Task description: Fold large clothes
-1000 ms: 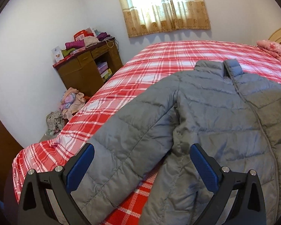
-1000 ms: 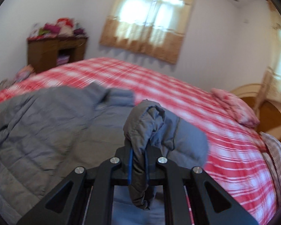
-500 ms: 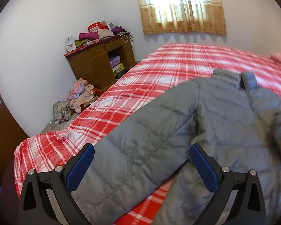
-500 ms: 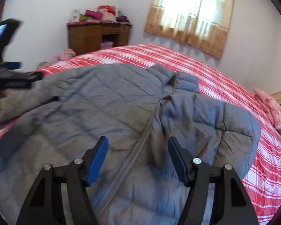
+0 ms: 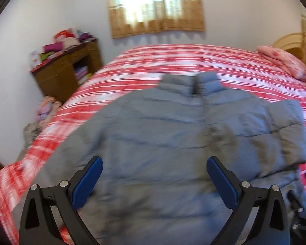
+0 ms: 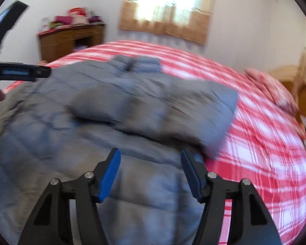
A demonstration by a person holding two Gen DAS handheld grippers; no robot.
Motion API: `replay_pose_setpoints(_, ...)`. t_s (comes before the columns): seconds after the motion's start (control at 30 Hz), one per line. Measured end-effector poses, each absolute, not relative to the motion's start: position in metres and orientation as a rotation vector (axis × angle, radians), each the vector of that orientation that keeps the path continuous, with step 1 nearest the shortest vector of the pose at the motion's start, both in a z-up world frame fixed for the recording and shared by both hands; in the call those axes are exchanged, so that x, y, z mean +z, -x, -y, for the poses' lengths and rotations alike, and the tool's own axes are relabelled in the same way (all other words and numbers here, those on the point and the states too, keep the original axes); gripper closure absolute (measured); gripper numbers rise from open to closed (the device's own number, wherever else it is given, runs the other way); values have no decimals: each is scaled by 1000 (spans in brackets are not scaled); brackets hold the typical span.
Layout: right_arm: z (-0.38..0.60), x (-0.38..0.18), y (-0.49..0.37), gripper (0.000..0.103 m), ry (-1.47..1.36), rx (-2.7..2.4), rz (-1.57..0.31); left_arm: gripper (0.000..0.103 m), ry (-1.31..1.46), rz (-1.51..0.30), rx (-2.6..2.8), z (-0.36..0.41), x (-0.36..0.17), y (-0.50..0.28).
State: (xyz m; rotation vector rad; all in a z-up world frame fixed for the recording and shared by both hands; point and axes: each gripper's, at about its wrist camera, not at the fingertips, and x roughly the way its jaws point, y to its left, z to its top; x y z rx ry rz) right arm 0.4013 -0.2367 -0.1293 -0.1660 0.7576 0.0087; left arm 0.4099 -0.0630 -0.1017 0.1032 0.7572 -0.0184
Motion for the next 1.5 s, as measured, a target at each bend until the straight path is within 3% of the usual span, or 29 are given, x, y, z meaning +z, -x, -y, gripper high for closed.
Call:
replay_pose_setpoints(0.17, 259, -149, -401, 31, 116, -22, -784, 2, -119, -830, -155, 119, -126, -441)
replay_pose_setpoints(0.23, 263, -154, -400, 27, 89, -22, -789, 33, -100, -883, -203, 133, -142, -453)
replay_pose_setpoints(0.27, 267, -154, -400, 27, 78, -21, -791, 75, -97, -916, -224, 138, -150, -457)
replay_pose_setpoints(0.3, 269, -154, -397, 25, 64, -21, -791, 84, -96, -936, -233, 140, -154, -459)
replay_pose_setpoints(0.37, 276, -156, -396, 22, 41, -20, -800, 90, -99, -898, -229, 140, -150, -456)
replay_pose_setpoints(0.6, 284, -160, -382, 20, 35, -21, -809, 94, -163, -716, -118, 98, -107, -432)
replay_pose_setpoints(0.8, 286, -162, -380, 19, 29, -21, -812, 94, -170, -669, -13, 44, -97, -421)
replay_pose_setpoints(1.13, 289, -165, -381, 18, 5, 16, -868, 89, -258, -750, 85, 21, -153, -410)
replay_pose_setpoints(1.23, 298, -157, -376, 19, -48, 88, -943, 72, -261, -735, 120, 17, -142, -407)
replay_pose_setpoints(1.27, 303, -149, -371, 19, -66, 110, -969, 58, -258, -702, 134, 14, -133, -403)
replay_pose_setpoints(1.3, 310, -137, -365, 19, -80, 132, -983, 36, -255, -658, 147, 11, -123, -397)
replay_pose_setpoints(1.37, 323, -107, -358, 21, -71, 139, -945, 7, -255, -577, 182, 6, -106, -389)
replay_pose_setpoints(1.5, 345, -62, -384, 38, -99, 60, -798, 5, -185, -484, 170, 8, -80, -390)
